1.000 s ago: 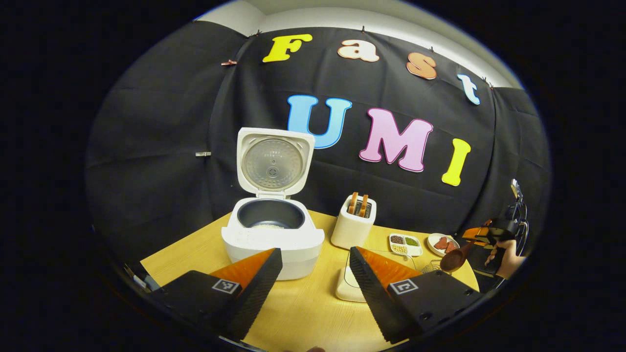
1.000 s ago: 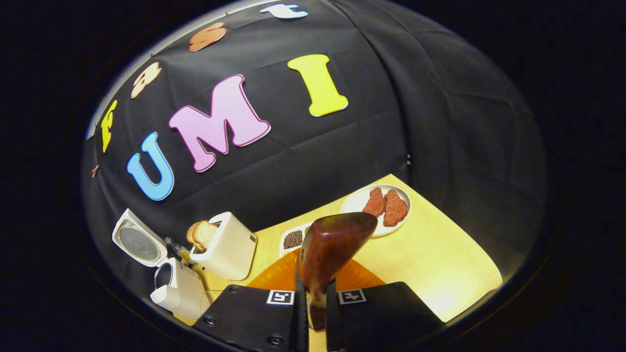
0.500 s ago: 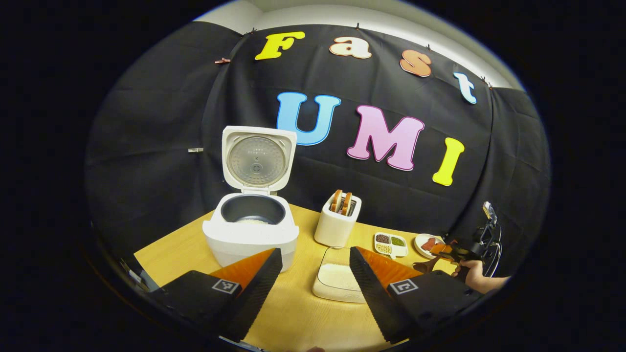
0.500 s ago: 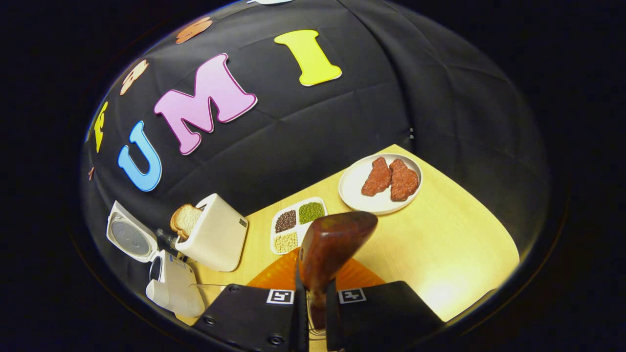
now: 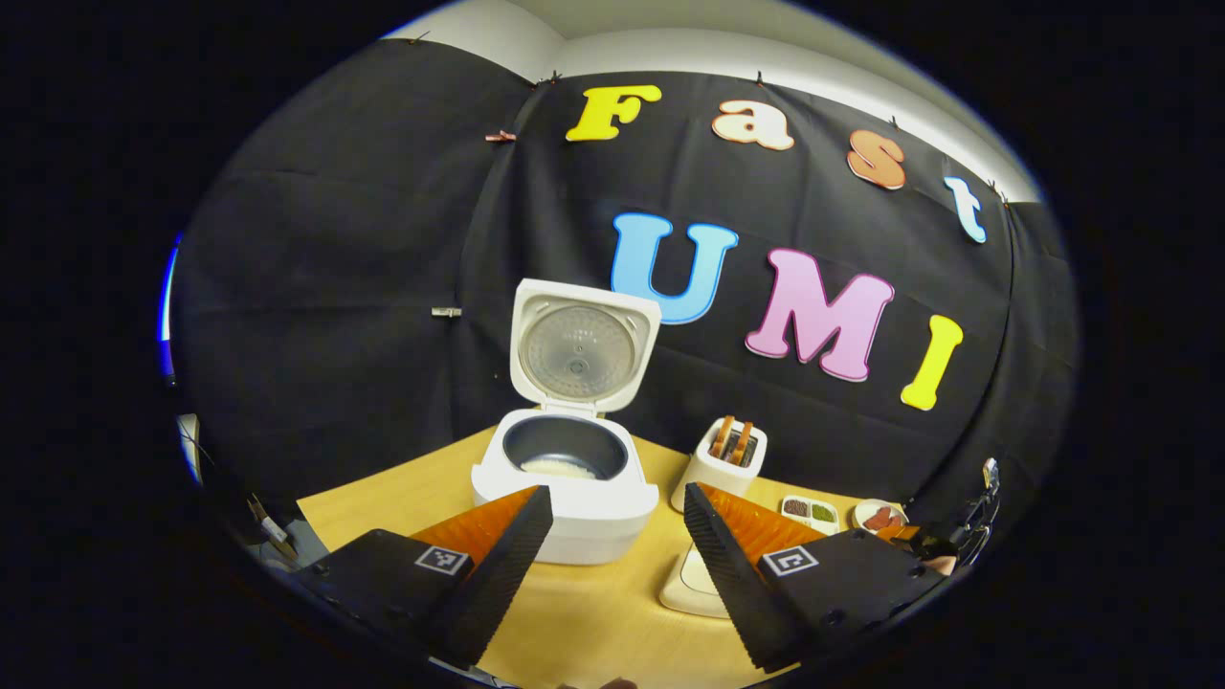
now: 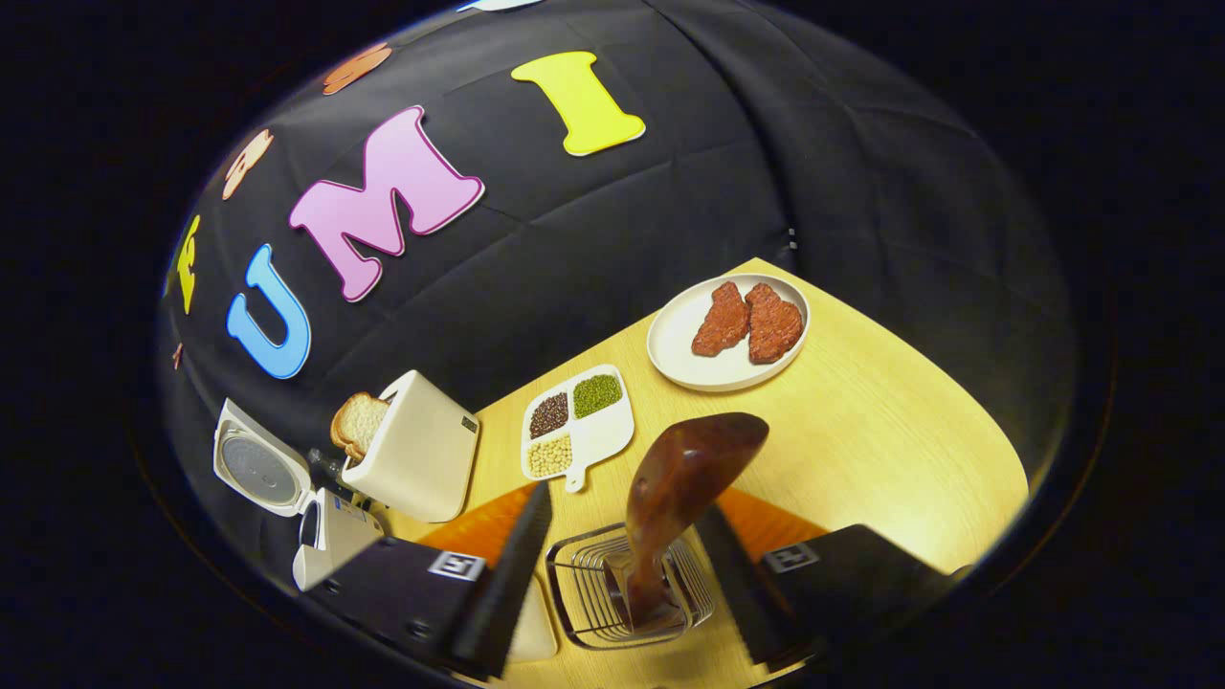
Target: Close the left gripper, press the button to open the rice cooker; take a wooden spoon from the chopstick holder with the right hand, scoop a spoonful of rice and pour it into the rice cooker, then put the wooden spoon back into the chopstick holder.
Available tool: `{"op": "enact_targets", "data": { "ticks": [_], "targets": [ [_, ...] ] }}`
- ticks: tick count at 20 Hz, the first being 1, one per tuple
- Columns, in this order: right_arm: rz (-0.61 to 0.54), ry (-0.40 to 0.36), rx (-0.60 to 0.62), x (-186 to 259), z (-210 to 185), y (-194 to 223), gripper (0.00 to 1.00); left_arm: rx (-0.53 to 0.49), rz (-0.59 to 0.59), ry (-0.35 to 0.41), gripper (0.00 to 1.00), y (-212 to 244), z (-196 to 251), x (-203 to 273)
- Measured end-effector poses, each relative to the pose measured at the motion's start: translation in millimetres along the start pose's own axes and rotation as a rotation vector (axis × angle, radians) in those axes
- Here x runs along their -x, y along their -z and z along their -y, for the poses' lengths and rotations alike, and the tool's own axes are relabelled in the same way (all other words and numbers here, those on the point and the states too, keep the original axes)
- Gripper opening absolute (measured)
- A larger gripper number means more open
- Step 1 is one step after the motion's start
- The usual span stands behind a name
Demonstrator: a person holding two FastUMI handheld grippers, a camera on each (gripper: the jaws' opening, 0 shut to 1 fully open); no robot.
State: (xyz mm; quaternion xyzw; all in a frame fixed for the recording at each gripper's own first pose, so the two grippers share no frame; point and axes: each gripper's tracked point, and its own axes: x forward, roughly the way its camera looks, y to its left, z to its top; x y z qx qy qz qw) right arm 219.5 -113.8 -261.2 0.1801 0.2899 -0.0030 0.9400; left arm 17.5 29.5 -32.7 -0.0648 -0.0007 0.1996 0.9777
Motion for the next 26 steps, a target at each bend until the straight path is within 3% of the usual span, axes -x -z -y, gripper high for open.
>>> {"op": "enact_targets", "data": {
  "ticks": [1,6,10,12,20,23,26],
  "targets": [
    [0.036,0.017,0.028,9,1,-11,1.00,-0.001,0.019,-0.005,0.96,-12,-8,-5],
    [0.224,0.047,0.111,84,-4,-65,0.98,-0.006,0.082,0.003,0.96,-69,-31,-40],
    [0.296,0.036,0.121,138,-12,-78,0.98,-0.050,0.136,0.020,0.95,-117,-37,-65],
    [0.307,0.025,0.121,162,-18,-76,0.99,-0.062,0.145,0.019,0.95,-138,-41,-80],
    [0.355,0.018,0.359,232,-49,-39,0.98,-0.169,0.209,0.047,0.95,-238,-29,-150],
    [0.371,0.018,0.403,249,-61,-29,0.98,-0.240,0.196,0.052,0.95,-255,-26,-188],
    [0.376,-0.003,0.412,259,-78,-19,0.98,-0.229,0.167,0.062,0.95,-263,-24,-231]
  ]
}}
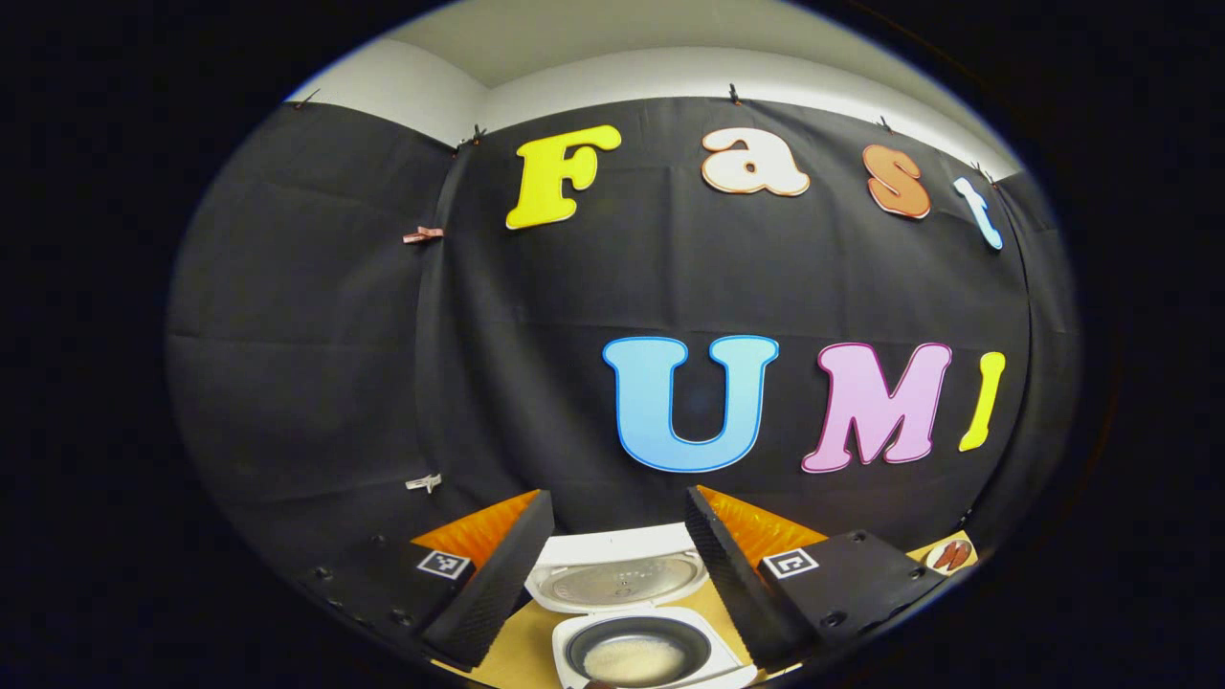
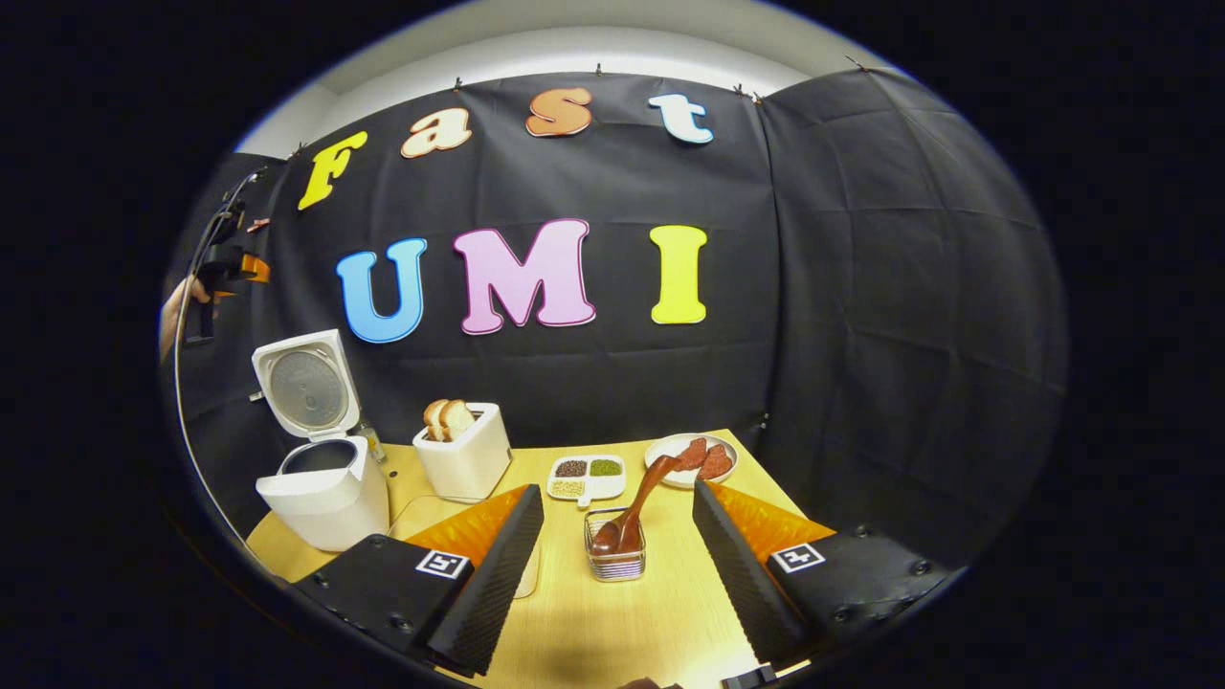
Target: Close the left gripper, press the button to open the rice cooker; take a wooden spoon from the chopstick holder with the right hand, scoop a spoonful of rice and pour it into the rice cooker, then put the wooden spoon back into the chopstick holder.
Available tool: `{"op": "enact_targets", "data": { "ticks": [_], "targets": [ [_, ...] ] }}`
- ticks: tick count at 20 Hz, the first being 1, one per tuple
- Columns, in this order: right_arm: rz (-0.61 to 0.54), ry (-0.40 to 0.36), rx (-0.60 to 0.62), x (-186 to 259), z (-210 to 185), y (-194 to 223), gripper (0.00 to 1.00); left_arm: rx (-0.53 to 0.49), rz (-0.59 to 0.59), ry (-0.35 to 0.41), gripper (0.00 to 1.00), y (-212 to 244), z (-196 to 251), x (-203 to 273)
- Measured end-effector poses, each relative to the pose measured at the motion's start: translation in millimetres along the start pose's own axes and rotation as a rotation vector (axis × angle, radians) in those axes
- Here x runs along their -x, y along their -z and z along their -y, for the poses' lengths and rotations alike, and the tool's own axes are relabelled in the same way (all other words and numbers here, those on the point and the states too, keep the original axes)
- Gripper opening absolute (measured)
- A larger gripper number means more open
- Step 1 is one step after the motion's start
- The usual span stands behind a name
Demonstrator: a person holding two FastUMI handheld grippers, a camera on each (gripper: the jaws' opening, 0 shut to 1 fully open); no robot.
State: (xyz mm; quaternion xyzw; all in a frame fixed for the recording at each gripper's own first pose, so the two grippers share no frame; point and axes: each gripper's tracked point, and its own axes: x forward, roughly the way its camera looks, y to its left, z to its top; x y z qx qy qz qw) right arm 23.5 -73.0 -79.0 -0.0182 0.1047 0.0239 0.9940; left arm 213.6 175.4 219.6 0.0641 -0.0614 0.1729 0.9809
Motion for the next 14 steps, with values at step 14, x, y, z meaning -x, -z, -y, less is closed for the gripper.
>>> {"op": "enact_targets", "data": {
  "ticks": [14],
  "targets": [
    [0.001,0.035,0.021,16,-30,1,0.98,0.029,-0.158,0.022,0.95,89,4,-126]
  ]
}}
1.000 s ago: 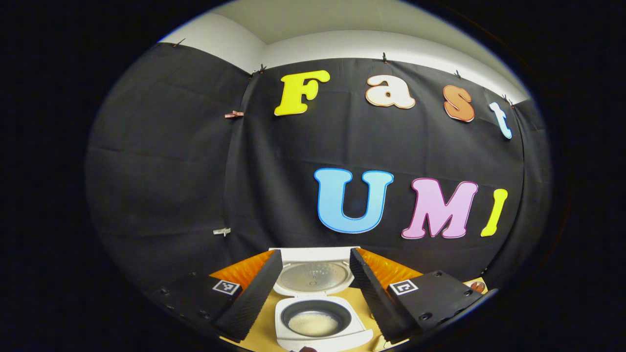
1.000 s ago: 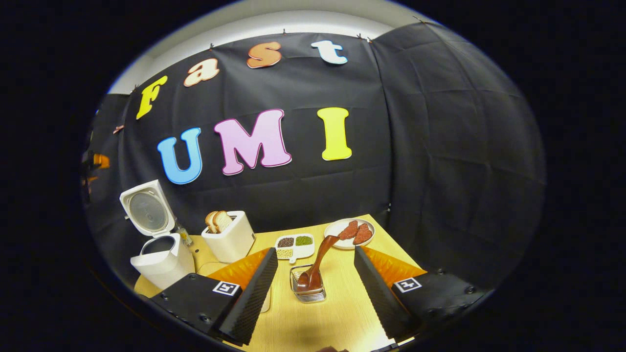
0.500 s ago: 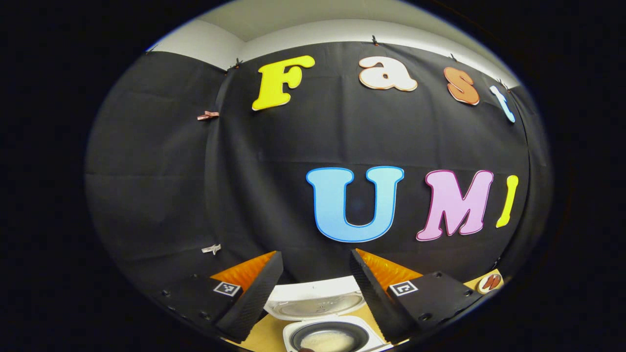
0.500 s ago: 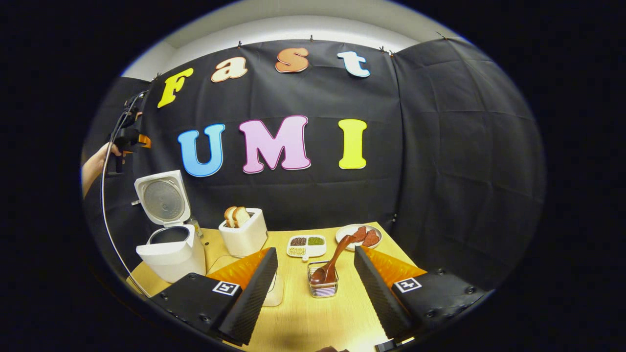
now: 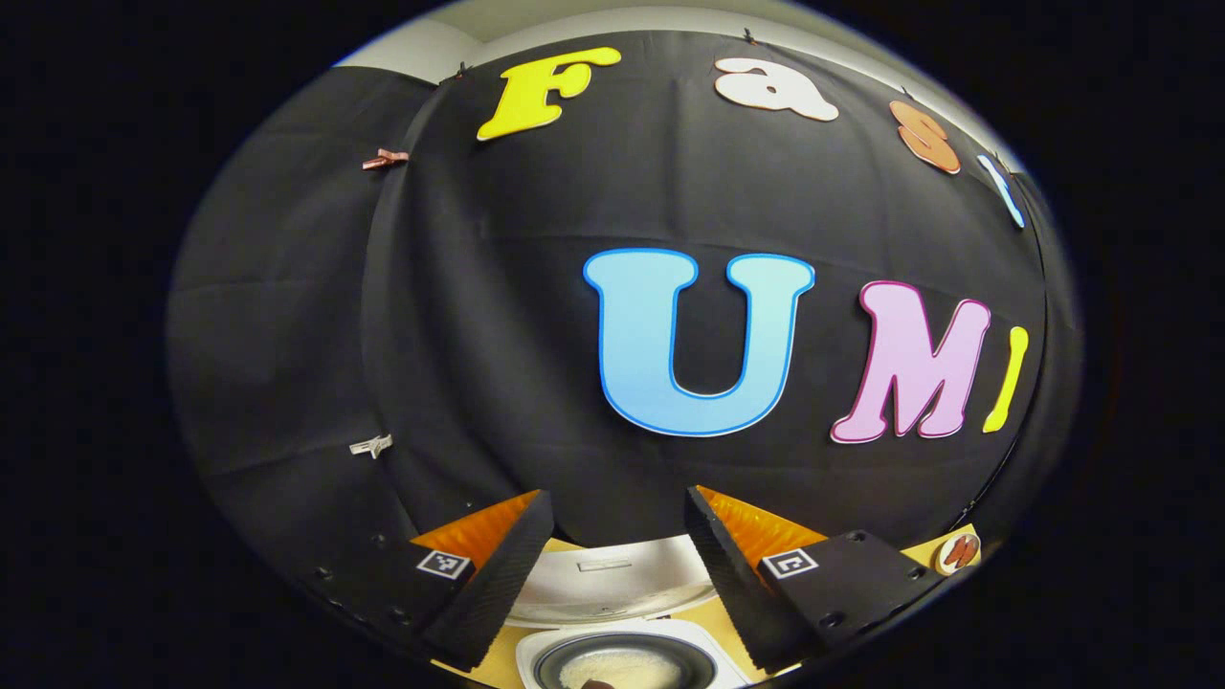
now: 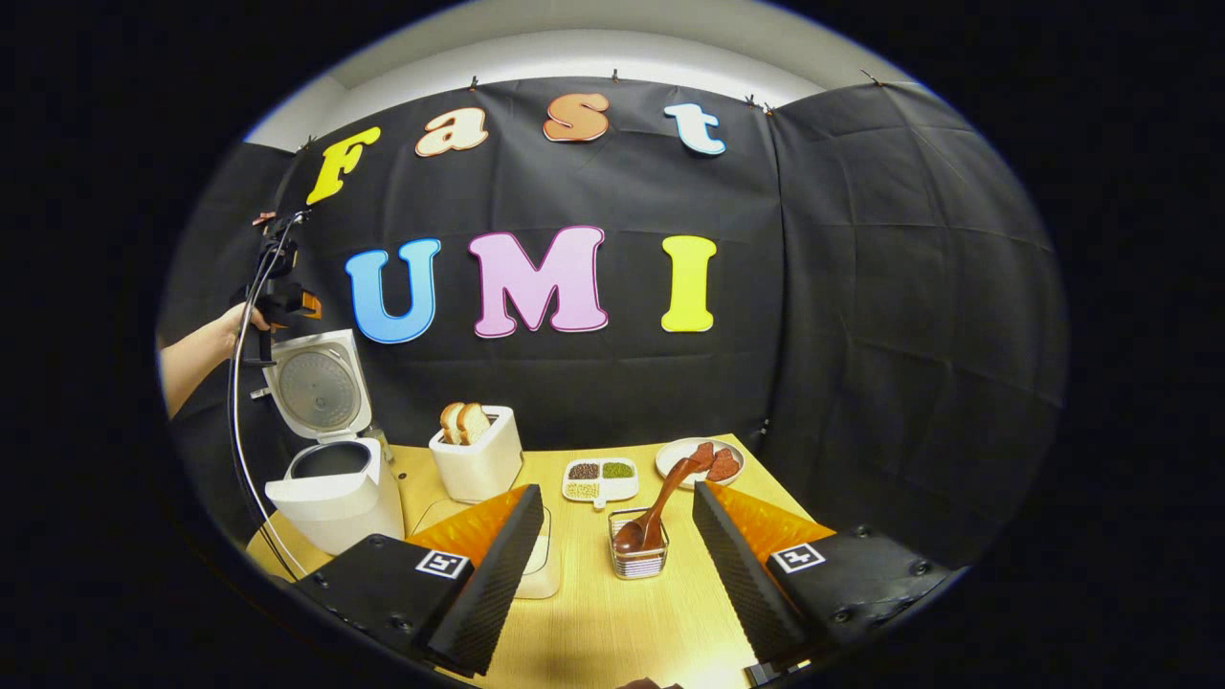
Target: Close the left gripper, press the button to open the rice cooker; take a wooden spoon from the chopstick holder with the right hand, scoop a spoonful of rice and pour it into the rice cooker, then put the wooden spoon back into the chopstick holder.
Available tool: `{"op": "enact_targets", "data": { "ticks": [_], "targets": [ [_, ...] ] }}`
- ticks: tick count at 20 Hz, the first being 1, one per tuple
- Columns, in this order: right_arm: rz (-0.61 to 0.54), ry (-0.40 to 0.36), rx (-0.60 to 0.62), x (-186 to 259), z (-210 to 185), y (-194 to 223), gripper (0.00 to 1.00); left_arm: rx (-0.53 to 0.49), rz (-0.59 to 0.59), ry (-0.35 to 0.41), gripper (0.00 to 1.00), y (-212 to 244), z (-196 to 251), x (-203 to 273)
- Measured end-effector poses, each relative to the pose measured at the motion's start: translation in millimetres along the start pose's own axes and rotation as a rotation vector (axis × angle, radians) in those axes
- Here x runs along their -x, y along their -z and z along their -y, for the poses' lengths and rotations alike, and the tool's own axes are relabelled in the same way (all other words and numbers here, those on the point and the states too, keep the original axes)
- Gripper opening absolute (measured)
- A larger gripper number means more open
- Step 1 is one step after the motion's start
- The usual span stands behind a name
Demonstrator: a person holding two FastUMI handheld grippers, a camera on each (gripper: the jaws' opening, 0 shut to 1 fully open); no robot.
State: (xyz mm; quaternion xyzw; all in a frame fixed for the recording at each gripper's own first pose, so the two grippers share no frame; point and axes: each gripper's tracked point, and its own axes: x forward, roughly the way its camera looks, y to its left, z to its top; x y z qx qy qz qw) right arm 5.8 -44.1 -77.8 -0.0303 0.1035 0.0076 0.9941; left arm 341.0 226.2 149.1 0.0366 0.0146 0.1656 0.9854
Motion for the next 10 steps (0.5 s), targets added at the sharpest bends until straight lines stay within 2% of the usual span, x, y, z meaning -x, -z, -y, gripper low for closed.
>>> {"op": "enact_targets", "data": {
  "ticks": [2,4,6,10],
  "targets": [
    [-0.011,0.007,-0.008,1,0,4,0.98,0.016,-0.014,-0.002,0.95,9,-3,-10],
    [-0.024,0.005,-0.013,2,0,10,0.98,0.018,-0.082,-0.043,0.95,32,-9,-15],
    [-0.035,0.006,-0.029,2,0,15,0.98,-0.003,-0.075,-0.060,0.98,28,-6,-13],
    [-0.069,-0.046,-0.026,4,-12,30,0.98,0.018,-0.128,-0.083,0.98,39,-1,9]
  ]
}}
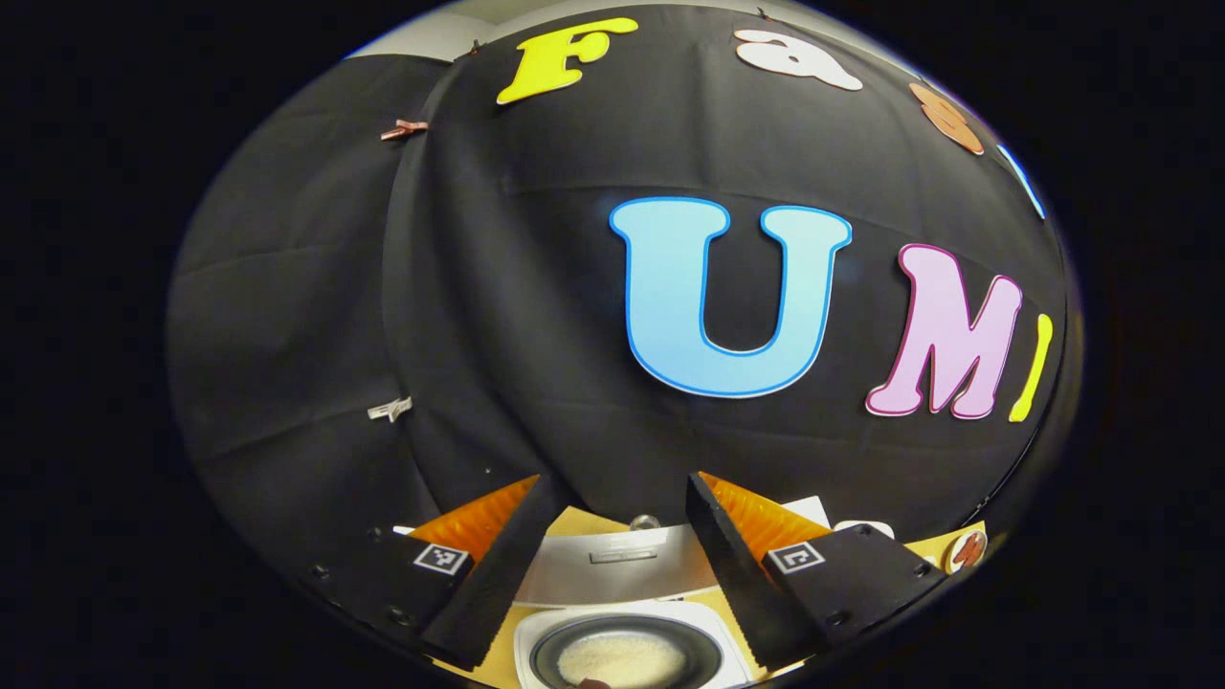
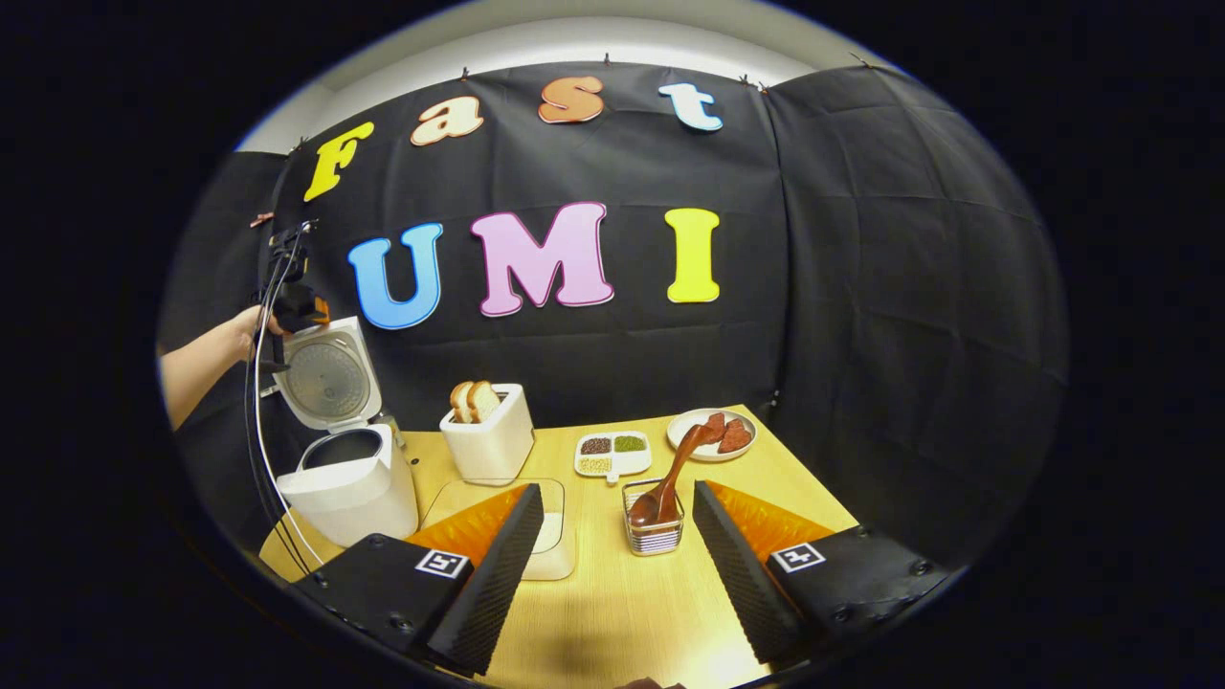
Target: Close the left gripper, press the button to open the rice cooker; take a wooden spoon from the chopstick holder with the right hand, scoop a spoonful of rice and pour it into the rice cooker, then put the wooden spoon back into the chopstick holder.
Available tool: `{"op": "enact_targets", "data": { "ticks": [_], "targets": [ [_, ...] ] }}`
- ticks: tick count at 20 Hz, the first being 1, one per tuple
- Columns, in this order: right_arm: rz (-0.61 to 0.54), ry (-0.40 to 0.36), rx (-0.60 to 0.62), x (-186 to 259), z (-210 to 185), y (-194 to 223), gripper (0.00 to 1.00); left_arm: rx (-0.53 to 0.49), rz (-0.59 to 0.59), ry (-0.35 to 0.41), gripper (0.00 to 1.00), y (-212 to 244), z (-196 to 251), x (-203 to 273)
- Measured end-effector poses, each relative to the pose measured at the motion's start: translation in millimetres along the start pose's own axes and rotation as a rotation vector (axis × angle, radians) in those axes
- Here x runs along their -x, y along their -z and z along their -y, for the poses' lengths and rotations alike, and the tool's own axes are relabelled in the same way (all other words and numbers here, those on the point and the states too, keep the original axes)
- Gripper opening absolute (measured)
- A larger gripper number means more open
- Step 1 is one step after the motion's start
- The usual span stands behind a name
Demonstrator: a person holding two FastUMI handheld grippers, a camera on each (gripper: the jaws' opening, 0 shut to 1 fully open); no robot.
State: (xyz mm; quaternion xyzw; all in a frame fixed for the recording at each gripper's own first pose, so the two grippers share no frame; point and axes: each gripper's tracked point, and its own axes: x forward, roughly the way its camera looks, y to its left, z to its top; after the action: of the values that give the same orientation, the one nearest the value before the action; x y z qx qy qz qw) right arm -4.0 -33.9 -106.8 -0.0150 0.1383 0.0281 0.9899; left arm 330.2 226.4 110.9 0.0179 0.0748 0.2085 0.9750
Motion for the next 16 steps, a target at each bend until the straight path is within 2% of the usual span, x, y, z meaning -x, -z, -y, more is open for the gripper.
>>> {"op": "enact_targets", "data": {
  "ticks": [9,16],
  "targets": [
    [-0.047,-0.128,0.016,3,-25,16,0.99,0.031,-0.131,0.019,0.98,89,20,88],
    [-0.085,-0.167,0.026,9,-24,31,0.98,0.021,-0.211,0.015,0.98,174,27,108]
  ]
}}
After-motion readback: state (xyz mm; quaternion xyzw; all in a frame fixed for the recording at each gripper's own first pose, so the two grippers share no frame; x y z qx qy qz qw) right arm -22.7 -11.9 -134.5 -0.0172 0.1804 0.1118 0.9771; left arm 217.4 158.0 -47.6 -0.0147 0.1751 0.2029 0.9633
